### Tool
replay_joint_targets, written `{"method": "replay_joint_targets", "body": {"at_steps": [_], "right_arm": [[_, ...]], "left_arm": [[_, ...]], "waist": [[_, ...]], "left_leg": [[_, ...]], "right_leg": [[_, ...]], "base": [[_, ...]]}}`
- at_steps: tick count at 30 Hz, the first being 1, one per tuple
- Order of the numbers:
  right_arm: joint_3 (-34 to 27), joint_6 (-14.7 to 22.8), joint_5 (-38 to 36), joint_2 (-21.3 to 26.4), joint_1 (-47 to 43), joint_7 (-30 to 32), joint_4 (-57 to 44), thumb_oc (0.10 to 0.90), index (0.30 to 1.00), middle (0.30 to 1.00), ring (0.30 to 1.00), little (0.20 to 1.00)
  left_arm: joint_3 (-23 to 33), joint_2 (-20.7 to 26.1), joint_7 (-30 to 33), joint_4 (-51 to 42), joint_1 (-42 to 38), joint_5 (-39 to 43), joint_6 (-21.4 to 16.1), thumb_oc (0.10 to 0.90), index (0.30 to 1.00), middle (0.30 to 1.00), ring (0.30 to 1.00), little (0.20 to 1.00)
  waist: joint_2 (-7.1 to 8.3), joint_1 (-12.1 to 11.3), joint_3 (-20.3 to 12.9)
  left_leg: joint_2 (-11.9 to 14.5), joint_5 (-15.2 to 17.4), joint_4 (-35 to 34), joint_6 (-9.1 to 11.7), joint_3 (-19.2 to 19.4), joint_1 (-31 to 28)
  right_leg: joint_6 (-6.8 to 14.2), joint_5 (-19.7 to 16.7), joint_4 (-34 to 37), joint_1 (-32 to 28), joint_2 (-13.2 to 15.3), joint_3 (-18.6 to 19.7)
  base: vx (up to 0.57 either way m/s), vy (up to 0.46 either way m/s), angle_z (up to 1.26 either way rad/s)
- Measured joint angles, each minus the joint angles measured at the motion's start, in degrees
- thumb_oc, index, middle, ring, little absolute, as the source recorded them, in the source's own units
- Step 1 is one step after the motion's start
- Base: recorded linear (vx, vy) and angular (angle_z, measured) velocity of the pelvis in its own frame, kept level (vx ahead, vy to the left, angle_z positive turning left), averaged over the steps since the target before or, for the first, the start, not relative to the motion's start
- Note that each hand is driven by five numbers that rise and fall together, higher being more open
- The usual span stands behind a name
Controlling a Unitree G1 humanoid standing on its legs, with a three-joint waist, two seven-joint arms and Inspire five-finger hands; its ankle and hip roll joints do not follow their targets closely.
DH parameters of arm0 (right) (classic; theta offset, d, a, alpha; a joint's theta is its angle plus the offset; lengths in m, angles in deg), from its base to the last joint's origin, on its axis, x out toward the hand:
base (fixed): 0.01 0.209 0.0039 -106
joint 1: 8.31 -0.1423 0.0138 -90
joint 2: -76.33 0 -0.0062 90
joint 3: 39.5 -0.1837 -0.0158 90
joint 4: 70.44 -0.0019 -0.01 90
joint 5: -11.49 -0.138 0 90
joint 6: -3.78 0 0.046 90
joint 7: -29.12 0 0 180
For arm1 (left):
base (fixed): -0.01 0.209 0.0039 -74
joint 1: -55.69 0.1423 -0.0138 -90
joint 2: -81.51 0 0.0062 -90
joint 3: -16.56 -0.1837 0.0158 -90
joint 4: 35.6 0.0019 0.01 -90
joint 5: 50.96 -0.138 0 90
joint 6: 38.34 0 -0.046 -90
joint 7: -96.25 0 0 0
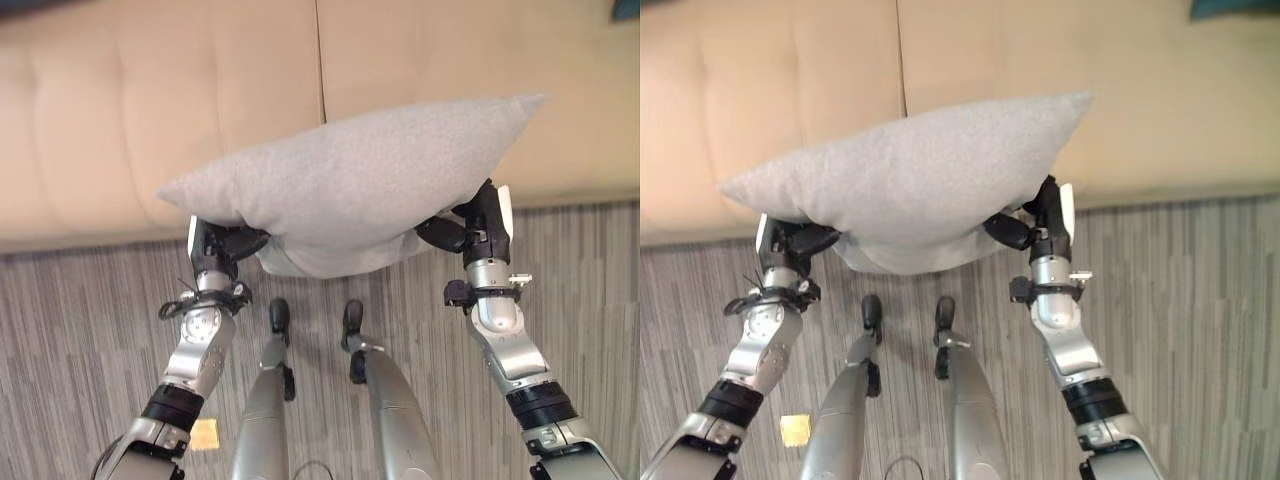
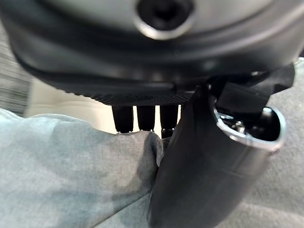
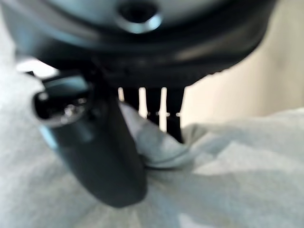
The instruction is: Pick up all the scattered cushions and arrange them neatly on the sofa.
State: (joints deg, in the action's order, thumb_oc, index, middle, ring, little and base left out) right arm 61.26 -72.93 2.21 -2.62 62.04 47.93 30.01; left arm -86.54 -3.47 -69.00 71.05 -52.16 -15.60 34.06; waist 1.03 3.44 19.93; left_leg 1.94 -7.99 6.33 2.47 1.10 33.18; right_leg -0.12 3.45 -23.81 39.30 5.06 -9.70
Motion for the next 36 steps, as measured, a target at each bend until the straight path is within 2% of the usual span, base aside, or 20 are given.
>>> {"method": "replay_joint_targets", "body": {"at_steps": [3, 9, 12, 16, 17, 21, 23, 25, 26, 28, 30, 31, 32, 33, 36], "right_arm": [[0.11, 0.0, 0.19, -0.77, 3.37, -0.34, -0.05, 0.4, 0.3, 0.3, 0.3, 0.3], [-0.53, -0.25, 0.73, -0.77, 13.11, -5.13, -2.16, 0.4, 0.3, 0.3, 0.3, 0.3], [-1.12, -0.24, 1.52, -0.76, 16.33, -6.29, -3.81, 0.4, 0.3, 0.3, 0.3, 0.3], [-2.35, -0.29, 1.78, -0.74, 17.85, -7.88, -4.27, 0.4, 0.3, 0.3, 0.3, 0.3], [-2.66, -0.32, 1.79, -0.74, 18.72, -8.44, -4.31, 0.4, 0.3, 0.3, 0.3, 0.3], [-3.96, -0.56, 1.76, -0.73, 21.52, -8.79, -4.33, 0.4, 0.3, 0.3, 0.3, 0.3], [-4.5, -0.73, 1.72, -0.68, 22.2, -8.79, -4.33, 0.4, 0.3, 0.3, 0.3, 0.3], [-4.57, -1.3, 1.7, -0.51, 22.13, -8.53, -4.34, 0.4, 0.3, 0.3, 0.3, 0.3], [-4.58, -1.57, 1.71, -0.46, 22.13, -8.52, -4.35, 0.4, 0.3, 0.3, 0.3, 0.3], [-4.48, -2.24, 1.73, -0.62, 22.43, -8.51, -4.34, 0.4, 0.3, 0.3, 0.3, 0.3], [-4.3, -2.51, 1.78, -0.72, 23.45, -8.74, -4.35, 0.4, 0.3, 0.3, 0.3, 0.3], [-4.14, -2.72, 1.78, -0.67, 24.43, -8.8, -4.36, 0.4, 0.3, 0.3, 0.3, 0.3], [-4.03, -2.75, 1.79, -0.66, 24.65, -8.81, -4.38, 0.4, 0.3, 0.3, 0.3, 0.3], [-3.15, -3.18, 1.78, -1.69, 24.98, -8.81, -4.39, 0.4, 0.3, 0.3, 0.3, 0.3], [-2.24, -3.38, 1.8, -2.56, 25.71, -9.18, -4.79, 0.4, 0.3, 0.3, 0.3, 0.3]], "left_arm": [[-0.28, -0.15, -0.64, -0.04, 2.95, -0.68, 0.05, 0.4, 0.3, 0.3, 0.3, 0.3], [-0.1, 1.55, -3.04, -3.21, 12.98, -2.52, 0.5, 0.4, 0.3, 0.3, 0.3, 0.3], [-0.05, 1.38, -3.54, -4.1, 15.78, -2.95, 0.51, 0.4, 0.3, 0.3, 0.3, 0.3], [0.5, 0.33, -5.1, -4.05, 16.95, -3.48, 0.63, 0.4, 0.3, 0.3, 0.3, 0.3], [0.35, 0.01, -5.48, -4.04, 18.08, -3.48, 0.88, 0.4, 0.3, 0.3, 0.3, 0.3], [-1.35, -0.49, -5.64, -3.76, 18.55, -3.9, 2.25, 0.4, 0.3, 0.3, 0.3, 0.3], [-2.16, -0.55, -5.67, -3.77, 18.78, -4.06, 2.42, 0.4, 0.3, 0.3, 0.3, 0.3], [-2.64, -0.7, -5.7, -3.42, 18.11, -4.5, 2.71, 0.4, 0.3, 0.3, 0.3, 0.3], [-2.6, -1.03, -5.71, -3.08, 18.12, -4.77, 2.72, 0.4, 0.3, 0.3, 0.3, 0.3], [-2.38, -1.57, -5.7, -2.87, 19.06, -5.03, 3.11, 0.4, 0.3, 0.3, 0.3, 0.3], [-2.43, -1.5, -5.71, -2.83, 20.03, -5.16, 3.13, 0.4, 0.3, 0.3, 0.3, 0.3], [-2.63, -1.56, -5.73, -2.83, 20.85, -5.48, 3.47, 0.4, 0.3, 0.3, 0.3, 0.3], [-2.61, -1.61, -5.74, -2.9, 21.21, -5.73, 3.62, 0.4, 0.3, 0.3, 0.3, 0.3], [-2.37, -0.66, -5.77, -2.94, 21.87, -5.71, 4.03, 0.4, 0.3, 0.3, 0.3, 0.3], [-2.19, 0.8, -5.9, -2.94, 22.02, -5.74, 4.24, 0.4, 0.3, 0.3, 0.3, 0.3]], "waist": [[-0.07, -0.02, -0.07], [-0.41, -0.05, -0.42], [-0.93, 0.15, -3.19], [-0.88, 0.1, -3.83], [-0.91, 0.17, -5.19], [-0.9, 0.38, -7.04], [-1.0, 0.47, -8.58], [0.2, 0.24, -9.34], [0.57, -0.29, -9.44], [0.03, -1.22, -10.13], [-0.19, -1.21, -10.41], [-0.5, -1.22, -11.31], [-0.79, -1.08, -11.61], [0.92, -1.04, -12.59], [3.15, -1.0, -13.99]], "left_leg": [[0.23, 0.02, -2.12, -0.02, -0.12, -6.52], [1.12, 0.03, -8.34, 0.0, 0.01, -21.55], [1.32, 0.08, -9.04, 0.06, -0.07, -22.65], [1.71, 0.07, -8.56, 0.08, -0.07, -25.57], [1.91, 0.15, -8.37, 0.18, -0.09, -26.07], [2.07, 0.27, -7.71, 0.34, -0.15, -27.61], [2.1, 0.4, -6.94, 0.53, -0.13, -26.6], [0.63, 2.94, 0.2, 3.57, 0.21, -20.43], [0.27, 2.95, -0.9, 3.54, 0.0, -19.59], [0.54, 2.76, -2.84, 3.18, 0.12, -17.42], [0.86, 2.73, -4.74, 3.15, 0.62, -18.31], [1.37, 2.29, -5.72, 2.27, 1.79, -19.69], [1.5, -0.36, -6.04, -0.36, 2.11, -20.08], [0.31, -1.13, -6.59, -3.29, 4.07, -21.1], [-2.08, -0.22, -7.23, -4.81, 6.54, -22.33]], "right_leg": [[0.41, 0.33, 2.46, -7.0, -0.36, -0.94], [0.72, -0.11, 10.72, -22.98, -2.22, -1.18], [0.66, -0.29, 12.51, -24.79, -2.74, -1.15], [0.56, -0.45, 14.42, -29.01, -3.27, -1.28], [0.85, -0.24, 15.09, -29.96, -3.52, -1.25], [0.52, -0.46, 17.08, -33.6, -3.79, -2.9], [0.67, -0.24, 17.48, -33.59, -3.82, -3.33], [-1.96, -1.06, 20.01, -33.56, -3.15, -2.01], [-2.22, -1.45, 20.5, -33.57, -2.87, -1.22], [-1.31, -1.56, 21.0, -33.74, -3.22, -0.68], [-0.31, -0.86, 21.11, -34.96, -3.34, -0.24], [0.88, -0.36, 20.6, -35.67, -3.62, 0.66], [1.5, -0.27, 19.95, -35.6, -3.71, 1.36], [2.75, 0.71, 18.66, -35.03, -2.27, 3.14], [4.51, 1.47, 18.2, -34.83, 0.42, 5.27]], "base": [[0.12, -0.01, 0.08], [0.18, -0.033, -0.02], [0.11, -0.041, 0.02], [0.17, -0.041, 0.02], [0.15, 0.001, 0.01], [0.11, 0.044, 0.2], [0.08, 0.093, 0.17], [0.11, 0.084, 0.15], [0.1, 0.077, -0.09], [0.26, 0.122, -0.3], [0.27, 0.151, -0.26], [0.16, 0.153, -0.27], [0.15, 0.167, -0.5], [0.14, 0.168, -0.47], [0.12, 0.163, -0.35]]}}
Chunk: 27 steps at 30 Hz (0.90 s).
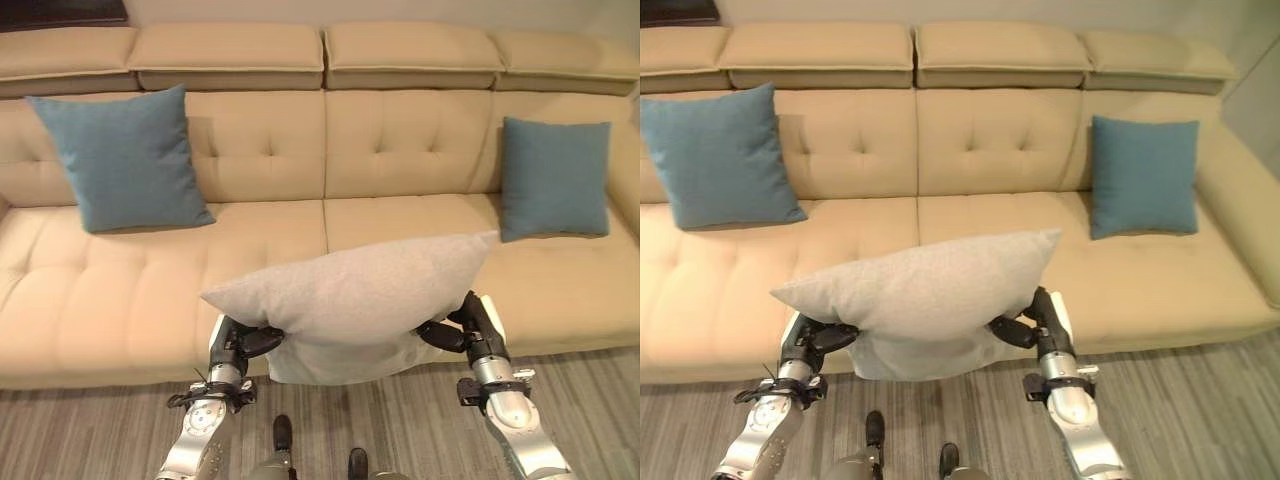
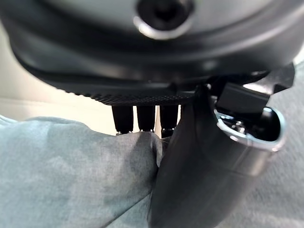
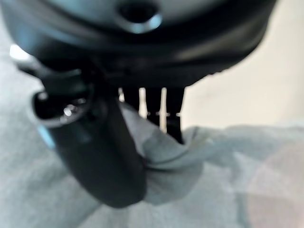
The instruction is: Pick up all the scattered cushions and arrange them neatly on the sofa.
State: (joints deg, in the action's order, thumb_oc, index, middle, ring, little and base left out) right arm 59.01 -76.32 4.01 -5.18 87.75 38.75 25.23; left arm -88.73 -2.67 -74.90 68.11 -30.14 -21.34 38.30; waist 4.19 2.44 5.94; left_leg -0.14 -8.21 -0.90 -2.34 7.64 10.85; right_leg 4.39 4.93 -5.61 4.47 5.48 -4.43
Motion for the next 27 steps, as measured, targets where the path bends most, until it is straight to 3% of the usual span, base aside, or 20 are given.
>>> {"method": "replay_joint_targets", "body": {"at_steps": [3, 6, 8, 9, 12, 16, 17, 19, 23, 27], "right_arm": [[0.59, -0.34, 0.03, -1.09, -0.5, -0.71, -0.04, 0.4, 0.3, 0.3, 0.3, 0.3], [1.87, -0.92, 0.05, -1.37, -1.59, -1.08, -0.02, 0.4, 0.3, 0.3, 0.3, 0.3], [1.89, -0.92, 0.23, -1.62, -1.74, -1.26, -0.02, 0.4, 0.3, 0.3, 0.3, 0.3], [2.22, -0.93, 0.77, -1.48, -1.64, -1.76, -0.02, 0.4, 0.3, 0.3, 0.3, 0.3], [2.5, -0.95, 1.29, -1.31, -2.11, -2.34, -0.02, 0.4, 0.3, 0.3, 0.3, 0.3], [2.49, -1.04, 1.31, -0.9, -2.25, -2.85, 0.09, 0.4, 0.3, 0.3, 0.3, 0.3], [2.47, -1.06, 1.31, -0.57, -2.22, -2.93, 0.35, 0.4, 0.3, 0.3, 0.3, 0.3], [2.13, -1.11, 1.31, -0.14, -2.15, -3.07, 0.65, 0.4, 0.3, 0.3, 0.3, 0.3], [1.52, -1.15, 1.27, 1.38, -1.95, -3.09, 0.66, 0.4, 0.3, 0.3, 0.3, 0.3], [-1.09, -1.08, 1.23, 2.0, -1.35, -3.16, 0.56, 0.4, 0.3, 0.3, 0.3, 0.3]], "left_arm": [[1.49, 0.52, -0.15, -0.01, -0.13, -0.02, 0.04, 0.4, 0.3, 0.3, 0.3, 0.3], [2.51, 1.92, -0.22, -0.02, -0.07, -0.12, 0.02, 0.4, 0.3, 0.3, 0.3, 0.3], [2.69, 1.84, -0.22, -0.01, 0.01, -0.14, 0.02, 0.4, 0.3, 0.3, 0.3, 0.3], [3.16, 1.67, -0.21, 0.04, 0.59, -0.35, 0.04, 0.4, 0.3, 0.3, 0.3, 0.3], [3.82, 1.53, -0.21, 0.21, 0.67, -0.43, 0.04, 0.4, 0.3, 0.3, 0.3, 0.3], [4.17, 0.3, -0.26, 1.15, 0.6, -0.52, 0.0, 0.4, 0.3, 0.3, 0.3, 0.3], [4.08, 0.2, -0.46, 1.69, 0.58, -0.54, 0.0, 0.4, 0.3, 0.3, 0.3, 0.3], [3.51, -0.35, -0.56, 2.08, 0.69, -0.56, 0.09, 0.4, 0.3, 0.3, 0.3, 0.3], [2.92, -1.76, -0.73, 2.07, 1.04, -0.62, 0.1, 0.4, 0.3, 0.3, 0.3, 0.3], [0.84, -2.48, -1.37, 2.06, -0.18, -0.61, 0.1, 0.4, 0.3, 0.3, 0.3, 0.3]], "waist": [[0.31, -0.34, -0.1], [-0.07, -1.15, 0.29], [-0.06, -1.69, 0.4], [-0.09, -1.55, 0.46], [0.16, -1.63, 0.8], [0.49, 0.06, 1.35], [0.86, 1.28, 1.44], [0.54, 1.3, 1.63], [-0.52, 1.67, 2.02], [-0.68, 2.78, 2.05]], "left_leg": [[-1.74, 0.98, -0.69, -1.3, 1.72, -1.88], [-1.8, 2.41, -0.82, -2.48, 3.49, -4.06], [-1.68, 3.33, -1.21, -2.43, 4.23, -4.45], [-1.78, 3.13, -1.9, -2.23, 4.53, -5.07], [-1.7, 3.21, -3.52, -2.33, 4.6, -5.94], [-1.68, 3.03, -4.13, -2.15, 2.73, -6.6], [-1.89, 2.77, -4.15, -1.16, 1.44, -6.77], [-1.07, 2.13, -4.13, 0.3, 0.6, -7.19], [2.08, 2.52, -4.14, 3.25, -1.78, -8.97], [3.73, 3.3, 0.3, 5.61, -5.98, -7.26]], "right_leg": [[1.75, -0.42, -1.19, -0.13, 1.77, 2.29], [3.32, 0.46, -14.81, 5.96, 2.03, 4.15], [4.59, 0.6, -19.03, 8.63, 2.45, 4.86], [5.18, 2.09, -17.74, 8.76, 2.86, 4.13], [5.14, 1.87, -11.1, 10.01, 2.47, 2.79], [4.42, -6.38, 0.93, 10.71, 0.52, 4.6], [3.75, -10.6, 3.03, 9.55, 0.47, 4.8], [1.27, -13.07, 6.48, 6.93, -0.8, 4.63], [0.32, -13.47, 10.58, 2.13, -3.73, 2.35], [-2.42, -11.31, 10.56, -0.31, -5.29, -2.13]], "base": [[0.08, 0.187, -0.28], [0.05, 0.159, -0.3], [0.12, 0.051, -0.27], [0.17, 0.001, -0.21], [0.19, -0.001, -0.18], [0.15, -0.043, 0.2], [0.2, -0.105, 0.61], [0.15, -0.081, 0.24], [0.22, -0.149, 0.21], [0.12, -0.11, 0.58]]}}
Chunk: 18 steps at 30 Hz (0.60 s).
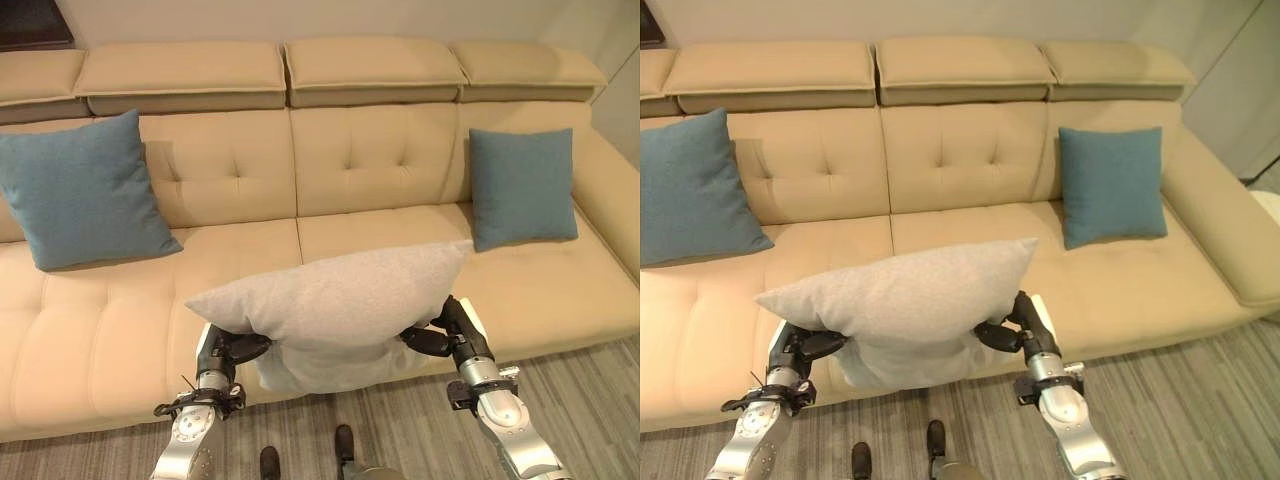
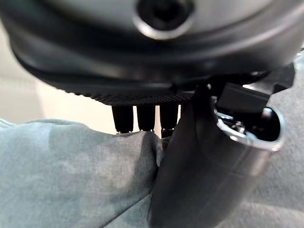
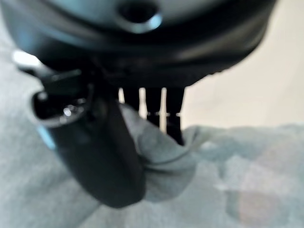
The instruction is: Pick up all the scattered cushions and arrange them neatly on the sofa.
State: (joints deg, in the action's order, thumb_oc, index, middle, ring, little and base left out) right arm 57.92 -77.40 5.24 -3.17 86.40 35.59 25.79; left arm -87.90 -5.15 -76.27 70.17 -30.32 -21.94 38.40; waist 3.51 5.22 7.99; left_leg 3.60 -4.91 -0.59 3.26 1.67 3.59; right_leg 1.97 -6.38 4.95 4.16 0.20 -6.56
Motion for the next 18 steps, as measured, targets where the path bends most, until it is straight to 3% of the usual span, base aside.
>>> {"method": "replay_joint_targets", "body": {"at_steps": [4, 5, 6, 9, 12, 14, 17, 18], "right_arm": [[-0.24, -0.02, -0.11, 0.23, -0.85, 0.04, 0.02, 0.4, 0.3, 0.3, 0.3, 0.3], [-0.23, -0.16, -0.11, 0.48, -0.8, 0.04, 0.05, 0.4, 0.3, 0.3, 0.3, 0.3], [-0.51, -0.16, -0.11, 0.61, -0.4, -0.01, 0.04, 0.4, 0.3, 0.3, 0.3, 0.3], [-1.25, -0.18, -0.53, 0.42, 0.61, 0.09, 0.05, 0.4, 0.3, 0.3, 0.3, 0.3], [-1.09, -0.31, -0.56, 0.3, 0.76, 0.0, 0.05, 0.4, 0.3, 0.3, 0.3, 0.3], [-1.17, -0.66, -0.57, -0.35, 1.0, 0.06, 0.28, 0.4, 0.3, 0.3, 0.3, 0.3], [-0.61, -0.7, -0.58, -0.57, 1.7, -0.05, -0.1, 0.4, 0.3, 0.3, 0.3, 0.3], [-0.57, -0.71, -0.58, -0.61, 1.15, -0.05, -0.1, 0.4, 0.3, 0.3, 0.3, 0.3]], "left_arm": [[-0.07, 0.12, -0.46, 0.11, -0.45, 0.09, 0.02, 0.4, 0.3, 0.3, 0.3, 0.3], [-0.01, 0.02, -0.89, 0.11, -0.51, 0.09, -0.01, 0.4, 0.3, 0.3, 0.3, 0.3], [-0.03, 0.11, -0.89, 0.28, -0.44, 0.09, 0.08, 0.4, 0.3, 0.3, 0.3, 0.3], [-0.76, -0.16, -1.06, 0.43, -0.69, 0.04, 0.17, 0.4, 0.3, 0.3, 0.3, 0.3], [-0.35, -0.27, -1.06, 0.63, -0.18, 0.08, 0.78, 0.4, 0.3, 0.3, 0.3, 0.3], [-0.53, -0.52, -1.27, 0.79, -0.02, 0.07, 1.08, 0.4, 0.3, 0.3, 0.3, 0.3], [-0.36, 0.82, -1.91, 0.73, -0.25, 0.07, 1.16, 0.4, 0.3, 0.3, 0.3, 0.3], [-0.21, 0.84, -1.95, 0.71, -0.08, 0.09, 1.16, 0.4, 0.3, 0.3, 0.3, 0.3]], "waist": [[-0.28, -0.53, 0.1], [-0.16, -0.63, 0.19], [0.05, -0.91, 0.49], [0.02, -1.07, 0.57], [-0.57, -1.24, 0.65], [-2.11, -1.22, 0.85], [-1.54, -0.77, 0.76], [-1.53, -1.59, 0.77]], "left_leg": [[0.38, 0.87, 8.0, 1.23, -0.33, 5.77], [0.4, 2.11, 9.61, 0.24, 0.77, 7.09], [0.6, 2.5, 9.6, 0.41, 1.19, 8.05], [0.38, 2.51, 9.79, 0.7, 1.13, 11.54], [0.22, 2.4, 7.64, 0.45, 1.01, 10.22], [0.17, -0.02, 2.86, -1.19, 1.17, 5.84], [-2.58, 0.38, 1.65, -3.17, 2.78, 4.27], [-2.57, 0.57, 1.36, -3.65, 4.58, 3.85]], "right_leg": [[-2.65, 1.14, 0.01, 0.15, 0.49, -1.3], [-2.83, 1.11, 0.26, 0.12, 0.68, -1.43], [-3.82, 1.38, 0.23, -0.62, 0.96, -1.69], [-4.12, 1.87, 0.0, -0.36, 1.33, -2.35], [-2.83, 2.47, -0.21, -0.79, 0.91, -0.64], [-1.04, 3.23, -1.6, -1.37, 0.16, 1.08], [1.15, 4.67, -4.6, -0.04, 2.86, 2.85], [1.86, 5.45, -6.63, 1.26, 3.3, 4.56]], "base": [[0.11, 0.011, 0.16], [0.14, 0.052, 0.14], [0.17, 0.079, 0.15], [0.15, 0.13, 0.09], [0.23, 0.186, -0.33], [0.12, 0.123, -0.41], [0.11, 0.217, -0.28], [0.04, 0.11, -0.53]]}}
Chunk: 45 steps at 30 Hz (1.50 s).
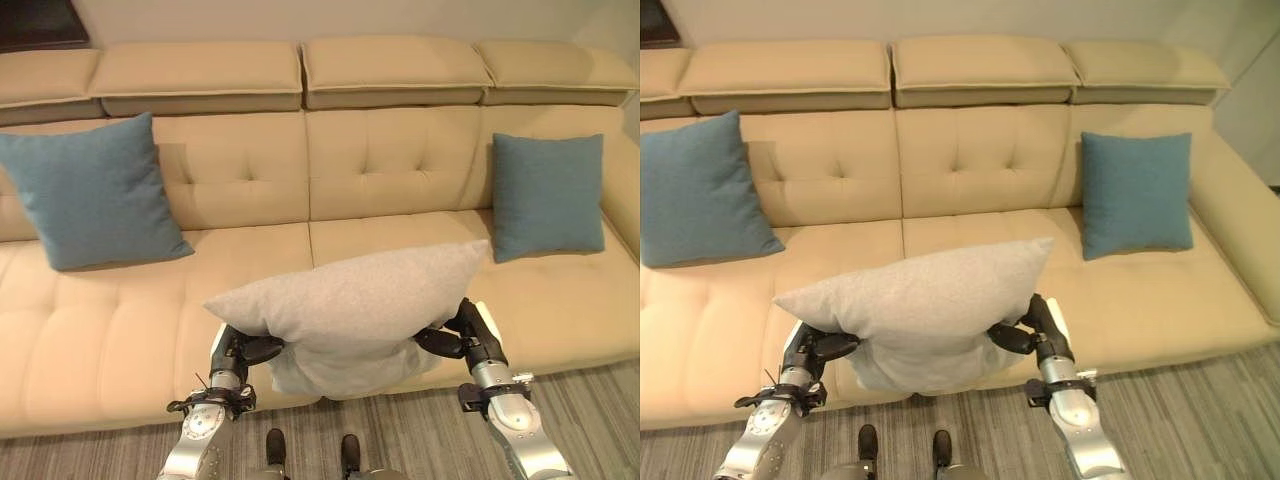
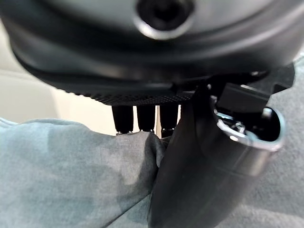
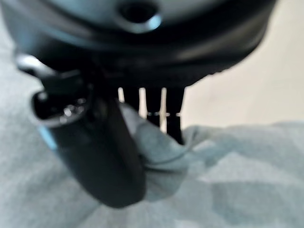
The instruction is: Pick up all the scattered cushions and arrange them neatly on the sofa.
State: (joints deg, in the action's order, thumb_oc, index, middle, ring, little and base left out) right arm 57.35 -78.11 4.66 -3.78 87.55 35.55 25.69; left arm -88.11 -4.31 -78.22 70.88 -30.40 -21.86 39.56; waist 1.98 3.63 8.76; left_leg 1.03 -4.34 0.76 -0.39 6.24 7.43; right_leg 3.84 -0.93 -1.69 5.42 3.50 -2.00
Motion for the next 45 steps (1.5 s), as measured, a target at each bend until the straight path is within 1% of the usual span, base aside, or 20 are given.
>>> {"method": "replay_joint_targets", "body": {"at_steps": [5, 8, 10, 12, 14, 16, 17, 18, 21, 23, 24, 25, 26, 29, 32, 33, 36, 41, 42, 45], "right_arm": [[2.86, -0.08, 0.0, -1.07, -1.94, -1.25, -0.18, 0.4, 0.3, 0.3, 0.3, 0.3], [3.44, -0.08, 0.0, -1.83, -2.18, -1.85, -0.18, 0.4, 0.3, 0.3, 0.3, 0.3], [4.1, -0.08, 0.02, -1.75, -3.26, -2.57, -0.01, 0.4, 0.3, 0.3, 0.3, 0.3], [4.43, -0.12, 0.01, -1.63, -3.83, -2.75, 0.12, 0.4, 0.3, 0.3, 0.3, 0.3], [4.69, -0.37, 0.02, -1.6, -3.73, -2.78, 0.16, 0.4, 0.3, 0.3, 0.3, 0.3], [4.57, -0.47, 0.01, -1.58, -3.22, -2.79, 0.15, 0.4, 0.3, 0.3, 0.3, 0.3], [4.29, -0.47, 0.01, -1.55, -2.69, -2.79, 0.16, 0.4, 0.3, 0.3, 0.3, 0.3], [3.76, -0.47, 0.01, -1.42, -2.01, -2.78, 0.25, 0.4, 0.3, 0.3, 0.3, 0.3], [2.68, -0.52, 0.01, 0.8, -1.9, -2.8, 0.34, 0.4, 0.3, 0.3, 0.3, 0.3], [1.8, -0.54, 0.0, 1.19, -1.97, -3.07, 0.33, 0.4, 0.3, 0.3, 0.3, 0.3], [0.33, -0.51, -0.01, 1.33, -1.76, -3.07, 0.33, 0.4, 0.3, 0.3, 0.3, 0.3], [0.06, -0.51, -0.01, 1.36, -1.76, -3.07, 0.33, 0.4, 0.3, 0.3, 0.3, 0.3], [0.13, -0.45, -0.01, 1.87, -1.85, -3.22, 0.19, 0.4, 0.3, 0.3, 0.3, 0.3], [0.12, -0.42, -0.1, 2.0, -1.94, -3.2, 0.14, 0.4, 0.3, 0.3, 0.3, 0.3], [-0.08, -0.41, -0.23, 2.44, -1.94, -3.17, 0.11, 0.4, 0.3, 0.3, 0.3, 0.3], [-0.05, -0.42, -0.24, 2.41, -1.91, -3.12, 0.13, 0.4, 0.3, 0.3, 0.3, 0.3], [-0.05, -0.44, -0.25, 2.13, -1.36, -2.97, 0.29, 0.4, 0.3, 0.3, 0.3, 0.3], [-0.88, -0.44, -0.24, 2.23, 0.01, -3.02, 0.22, 0.4, 0.3, 0.3, 0.3, 0.3], [-1.19, -0.48, -0.23, 1.95, 0.03, -3.0, 0.24, 0.4, 0.3, 0.3, 0.3, 0.3], [-1.02, -0.51, -0.23, 0.9, 0.41, -3.28, 0.21, 0.4, 0.3, 0.3, 0.3, 0.3]], "left_arm": [[3.98, 1.14, 0.0, -0.06, -0.04, 0.0, -0.06, 0.4, 0.3, 0.3, 0.3, 0.3], [4.8, 1.8, 0.01, -0.05, 0.09, 0.01, -0.06, 0.4, 0.3, 0.3, 0.3, 0.3], [5.7, 1.91, 0.01, 0.16, 0.49, 0.05, -0.09, 0.4, 0.3, 0.3, 0.3, 0.3], [6.11, 1.65, -0.01, 0.61, 0.39, 0.06, -0.12, 0.4, 0.3, 0.3, 0.3, 0.3], [6.06, 1.31, 0.05, 1.13, 0.35, 0.03, -0.11, 0.4, 0.3, 0.3, 0.3, 0.3], [5.65, 1.25, 0.03, 1.5, 0.39, 0.02, -0.1, 0.4, 0.3, 0.3, 0.3, 0.3], [5.24, 1.24, 0.02, 1.5, 0.44, 0.02, -0.1, 0.4, 0.3, 0.3, 0.3, 0.3], [4.77, 0.74, 0.03, 1.43, 0.47, -0.01, -0.11, 0.4, 0.3, 0.3, 0.3, 0.3], [4.0, -1.17, 0.02, 1.21, 0.55, -0.02, -0.07, 0.4, 0.3, 0.3, 0.3, 0.3], [3.49, -1.4, -0.04, 1.22, 0.43, -0.02, 0.02, 0.4, 0.3, 0.3, 0.3, 0.3], [2.23, -2.03, -0.25, 1.3, -0.05, 0.01, 0.01, 0.4, 0.3, 0.3, 0.3, 0.3], [1.78, -1.68, -0.25, 1.43, -0.53, -0.01, 0.01, 0.4, 0.3, 0.3, 0.3, 0.3], [1.73, -1.81, -0.27, 1.43, -0.52, 0.01, 0.01, 0.4, 0.3, 0.3, 0.3, 0.3], [1.72, -1.85, -0.27, 1.34, -0.81, -0.02, -0.03, 0.4, 0.3, 0.3, 0.3, 0.3], [1.64, -1.7, -0.3, 1.27, -0.97, -0.02, -0.03, 0.4, 0.3, 0.3, 0.3, 0.3], [1.63, -1.8, -0.29, 1.3, -0.87, -0.02, -0.01, 0.4, 0.3, 0.3, 0.3, 0.3], [1.65, -1.68, -0.29, 1.34, -0.43, -0.02, 0.0, 0.4, 0.3, 0.3, 0.3, 0.3], [1.2, -1.85, -0.83, 1.24, -0.03, -0.08, 0.01, 0.4, 0.3, 0.3, 0.3, 0.3], [1.15, -1.79, -1.13, 1.24, -0.07, -0.13, 0.01, 0.4, 0.3, 0.3, 0.3, 0.3], [1.48, -1.05, -1.24, 0.94, 0.18, -1.13, 0.02, 0.4, 0.3, 0.3, 0.3, 0.3]], "waist": [[1.18, -1.45, 0.47], [2.27, -1.4, 0.66], [2.58, -1.38, 0.61], [2.95, -1.08, 0.75], [2.68, -0.25, 0.99], [3.66, 1.12, 0.93], [4.23, 1.52, 0.72], [3.79, 1.58, 0.52], [1.47, 1.5, -0.01], [1.06, 2.0, -0.01], [1.34, 2.55, 0.07], [2.35, 3.06, -0.1], [2.73, 2.28, -0.36], [2.66, 1.55, -0.46], [2.78, 1.7, -0.4], [3.17, 1.58, -0.16], [3.41, 1.39, 0.08], [1.06, 2.06, -0.01], [0.74, 2.09, 0.04], [0.67, 1.64, 0.01]], "left_leg": [[-1.9, 1.6, 0.03, -1.86, 3.37, -1.37], [-2.74, 1.87, -0.27, -2.17, 3.46, -1.92], [-2.52, 2.4, -2.86, -2.4, 3.8, -3.09], [-2.43, 2.12, -3.46, -3.6, 3.89, -3.53], [-1.48, 2.45, -3.56, -3.27, 3.59, -4.12], [-1.7, 2.81, -4.13, -2.0, 2.49, -5.9], [-2.1, 3.06, -4.16, -1.38, 1.65, -6.53], [-1.37, 3.5, -4.33, -0.3, 0.29, -7.23], [2.56, 3.51, -4.68, 2.09, -1.13, -8.16], [4.32, 3.46, -3.54, 2.88, -2.87, -8.18], [5.37, 3.06, 1.72, 5.3, -3.91, -6.58], [5.16, 3.17, 7.66, 5.75, -4.43, -3.4], [5.07, 2.83, 11.44, 6.21, -4.73, -2.03], [5.5, 4.6, 18.23, 5.36, -5.28, 1.51], [5.19, 4.83, 15.23, 5.27, -4.24, 3.66], [5.04, 4.57, 10.81, 5.66, -3.04, 3.87], [5.45, 3.43, 7.57, 6.51, -3.16, 3.47], [5.25, 1.3, 1.85, 5.19, -3.25, -2.31], [5.26, 1.94, 0.71, 4.62, -2.41, -2.98], [2.94, 1.75, -1.27, 3.32, -0.54, -4.48]], "right_leg": [[2.12, 3.04, -7.01, 3.56, 1.95, 3.85], [2.41, 3.87, -7.38, 3.32, 2.67, 4.09], [3.44, 4.89, -8.83, 6.33, 2.73, 3.83], [3.82, 3.16, -9.42, 10.38, 2.79, 3.76], [3.4, 2.27, -8.33, 13.16, 2.07, 3.52], [4.02, -2.12, -2.74, 13.6, 2.59, 2.19], [3.68, -4.47, -2.17, 12.67, 3.04, 2.14], [2.09, -8.34, -1.8, 11.6, 2.3, 2.55], [0.18, -7.78, -0.85, 9.6, -1.41, 0.05], [-1.33, -7.49, 0.1, 7.73, -2.58, -1.91], [-2.6, -5.23, -0.1, 5.67, -3.38, -3.37], [-3.11, -4.62, -0.11, 5.18, -2.65, -4.07], [-3.96, -4.01, -0.14, 4.5, -2.79, -4.14], [-5.99, -3.17, 0.11, 3.27, -3.04, -4.99], [-6.32, -2.7, 0.39, 2.98, -3.34, -5.53], [-6.59, -3.07, 1.14, 2.48, -3.44, -5.57], [-6.63, -3.23, 2.12, 1.12, -4.2, -5.42], [-6.58, -3.14, 2.63, -0.69, -6.4, -4.28], [-6.56, -3.14, 2.56, -0.63, -6.43, -3.96], [-4.08, -2.53, 1.66, -0.32, -4.09, -2.14]], "base": [[0.08, 0.087, -0.35], [0.16, 0.005, -0.04], [0.19, -0.013, -0.28], [0.29, -0.033, -0.3], [0.17, -0.06, 0.05], [0.23, -0.102, 0.4], [0.27, -0.116, 0.51], [0.26, -0.149, 0.44], [0.22, -0.165, 0.22], [0.26, -0.361, 0.35], [0.25, -0.371, 0.71], [0.11, -0.14, 0.55], [0.11, -0.106, 0.22], [0.13, -0.028, 0.11], [0.09, 0.062, 0.11], [0.08, 0.107, 0.05], [0.11, 0.134, -0.13], [0.11, 0.144, -0.2], [0.06, 0.106, -0.23], [0.05, 0.097, -0.15]]}}
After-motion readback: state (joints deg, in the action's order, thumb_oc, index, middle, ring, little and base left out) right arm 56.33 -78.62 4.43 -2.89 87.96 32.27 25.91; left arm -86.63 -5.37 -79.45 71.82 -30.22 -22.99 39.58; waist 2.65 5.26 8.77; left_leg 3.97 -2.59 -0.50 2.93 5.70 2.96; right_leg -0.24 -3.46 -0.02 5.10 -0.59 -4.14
